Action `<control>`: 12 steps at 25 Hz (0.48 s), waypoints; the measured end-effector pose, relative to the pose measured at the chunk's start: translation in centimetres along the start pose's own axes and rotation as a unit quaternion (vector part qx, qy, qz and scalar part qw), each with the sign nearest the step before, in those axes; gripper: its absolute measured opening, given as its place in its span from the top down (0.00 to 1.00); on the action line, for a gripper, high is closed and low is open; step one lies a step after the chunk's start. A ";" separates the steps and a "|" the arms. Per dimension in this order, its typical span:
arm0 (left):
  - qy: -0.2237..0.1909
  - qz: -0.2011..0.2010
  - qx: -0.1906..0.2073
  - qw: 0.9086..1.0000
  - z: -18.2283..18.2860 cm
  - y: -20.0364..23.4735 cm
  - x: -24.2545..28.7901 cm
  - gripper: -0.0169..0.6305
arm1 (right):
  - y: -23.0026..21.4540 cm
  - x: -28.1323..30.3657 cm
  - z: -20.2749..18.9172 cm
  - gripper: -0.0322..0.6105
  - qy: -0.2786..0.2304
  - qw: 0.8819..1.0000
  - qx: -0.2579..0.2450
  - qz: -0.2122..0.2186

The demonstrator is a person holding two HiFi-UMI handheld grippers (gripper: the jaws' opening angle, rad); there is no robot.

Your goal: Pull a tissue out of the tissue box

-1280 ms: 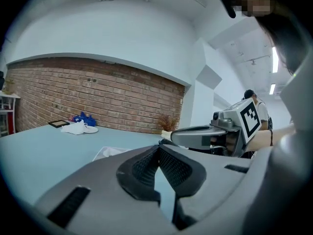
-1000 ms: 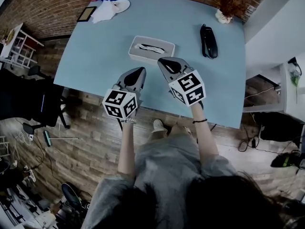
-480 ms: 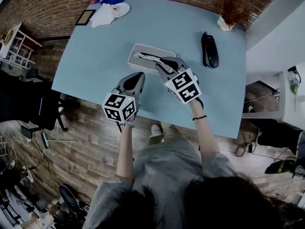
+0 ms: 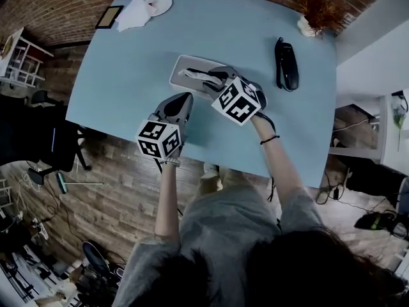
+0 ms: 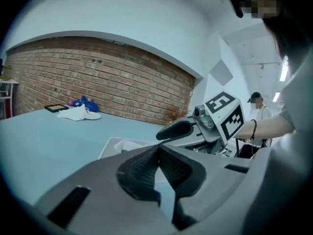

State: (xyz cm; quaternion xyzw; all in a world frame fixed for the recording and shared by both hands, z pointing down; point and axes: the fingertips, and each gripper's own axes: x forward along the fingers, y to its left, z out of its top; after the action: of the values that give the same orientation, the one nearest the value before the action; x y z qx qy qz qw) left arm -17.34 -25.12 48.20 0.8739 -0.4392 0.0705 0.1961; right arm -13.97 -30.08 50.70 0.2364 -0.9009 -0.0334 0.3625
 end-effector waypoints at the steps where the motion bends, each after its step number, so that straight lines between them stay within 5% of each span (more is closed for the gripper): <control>1: 0.003 -0.001 -0.001 1.000 -0.2 0.2 0.2 0.97 | 0.1 0.5 -0.2 0.77 0.007 1.000 -0.008 0.006; 10: 0.018 -0.002 -0.013 1.000 -1.3 1.2 1.6 0.97 | -0.1 3.3 -1.7 0.78 0.050 0.998 -0.039 0.022; 12: 0.020 -0.002 -0.015 1.000 -1.5 1.3 1.8 0.97 | -0.3 3.6 -1.7 0.85 0.051 0.998 -0.041 0.018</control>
State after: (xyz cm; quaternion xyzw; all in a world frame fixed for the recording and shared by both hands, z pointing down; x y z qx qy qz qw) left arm -17.27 -26.57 50.43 0.8702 -0.4344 0.0807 0.2183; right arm -14.93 -31.75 54.19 0.2064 -0.8831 -0.0515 0.4181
